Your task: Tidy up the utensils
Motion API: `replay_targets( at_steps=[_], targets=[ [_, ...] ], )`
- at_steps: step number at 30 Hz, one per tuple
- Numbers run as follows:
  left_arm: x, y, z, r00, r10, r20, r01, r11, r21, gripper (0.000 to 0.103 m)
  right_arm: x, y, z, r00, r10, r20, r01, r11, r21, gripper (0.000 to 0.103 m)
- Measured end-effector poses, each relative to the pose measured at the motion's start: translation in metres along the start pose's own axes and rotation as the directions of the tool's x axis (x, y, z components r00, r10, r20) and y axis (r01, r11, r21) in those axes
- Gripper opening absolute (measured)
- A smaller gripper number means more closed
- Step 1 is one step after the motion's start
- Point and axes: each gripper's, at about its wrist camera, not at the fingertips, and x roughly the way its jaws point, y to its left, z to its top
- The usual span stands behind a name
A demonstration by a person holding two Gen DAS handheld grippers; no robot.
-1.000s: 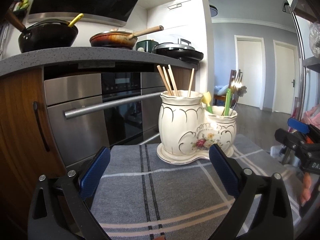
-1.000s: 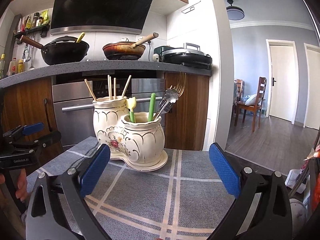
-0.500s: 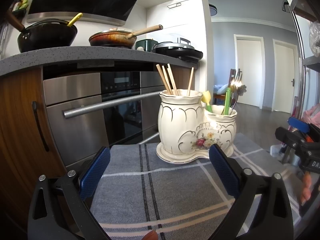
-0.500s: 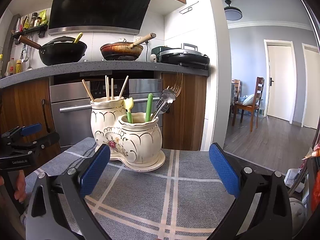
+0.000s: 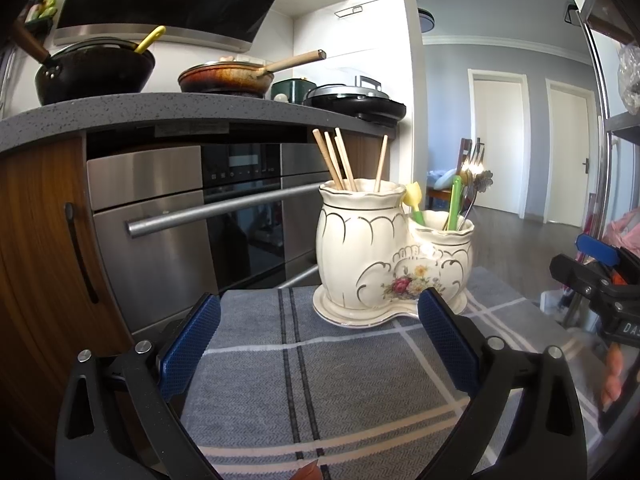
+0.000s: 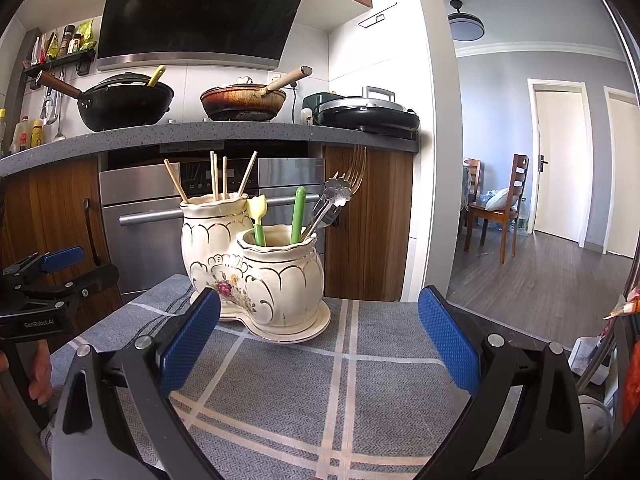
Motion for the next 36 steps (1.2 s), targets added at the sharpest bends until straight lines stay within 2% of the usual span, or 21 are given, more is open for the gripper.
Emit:
replay_targets(
  at_steps=[28, 36],
  targets=[
    [-0.0007, 0.0007, -0.0001, 1.0, 0.0, -0.002, 0.0, 1.0, 0.0, 0.098, 0.0021, -0.0013, -0.0013, 1.0, -0.003, -0.008, 0.003, 1.0, 0.005, 0.098],
    [0.0008, -0.0003, 0.0013, 1.0, -0.02, -0.01, 0.02, 1.0, 0.003, 0.098, 0.0019, -0.0013, -0.0013, 1.0, -0.003, -0.008, 0.003, 1.0, 0.005, 0.098]
  ],
)
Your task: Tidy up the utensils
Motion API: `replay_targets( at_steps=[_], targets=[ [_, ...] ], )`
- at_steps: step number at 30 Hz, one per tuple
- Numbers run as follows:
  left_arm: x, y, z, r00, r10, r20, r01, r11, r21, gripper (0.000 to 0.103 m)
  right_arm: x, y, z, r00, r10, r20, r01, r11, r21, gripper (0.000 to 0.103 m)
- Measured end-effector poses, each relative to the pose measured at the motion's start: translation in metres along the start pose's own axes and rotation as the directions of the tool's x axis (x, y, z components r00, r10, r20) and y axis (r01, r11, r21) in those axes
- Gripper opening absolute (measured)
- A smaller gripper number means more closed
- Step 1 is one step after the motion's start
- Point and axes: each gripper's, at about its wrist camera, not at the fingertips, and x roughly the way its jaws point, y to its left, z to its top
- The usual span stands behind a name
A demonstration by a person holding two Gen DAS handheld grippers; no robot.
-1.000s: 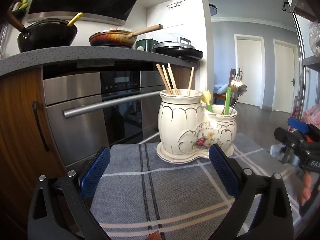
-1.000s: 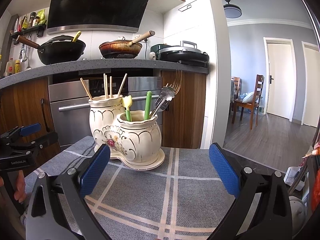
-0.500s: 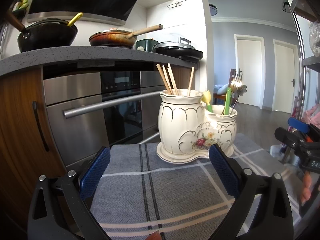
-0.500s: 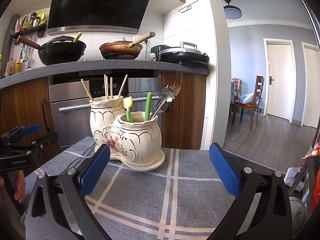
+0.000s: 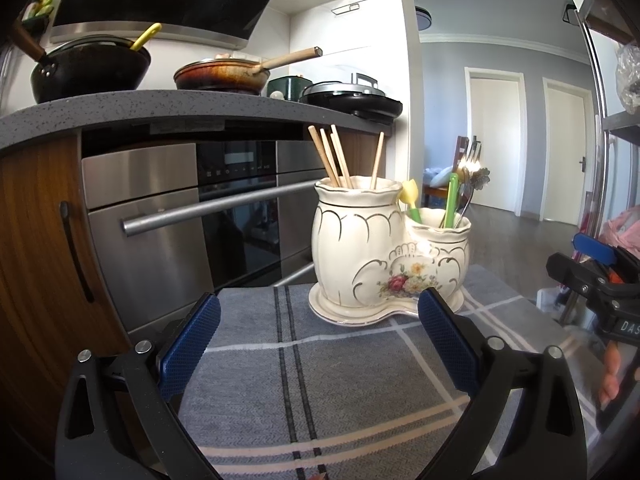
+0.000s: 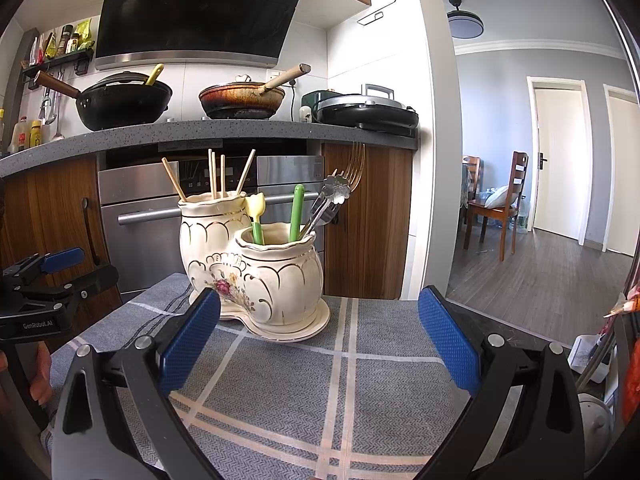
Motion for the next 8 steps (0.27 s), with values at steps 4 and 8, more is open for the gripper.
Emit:
replay_targets(
  at_steps=[4, 8],
  targets=[
    [0.0004, 0.0006, 0.0003, 1.0, 0.011, 0.0, -0.011, 1.0, -0.005, 0.098, -0.0003, -0.0006, 0.0003, 1.0, 0.0, 0.003, 0.0, 1.0, -0.001, 0.098],
    [0.0017, 0.0006, 0.0002, 1.0, 0.014, -0.005, -0.014, 1.0, -0.006, 0.098, -0.0003, -0.0006, 0.0004, 1.0, 0.0, 0.001, 0.0, 1.0, 0.0, 0.098]
  ],
)
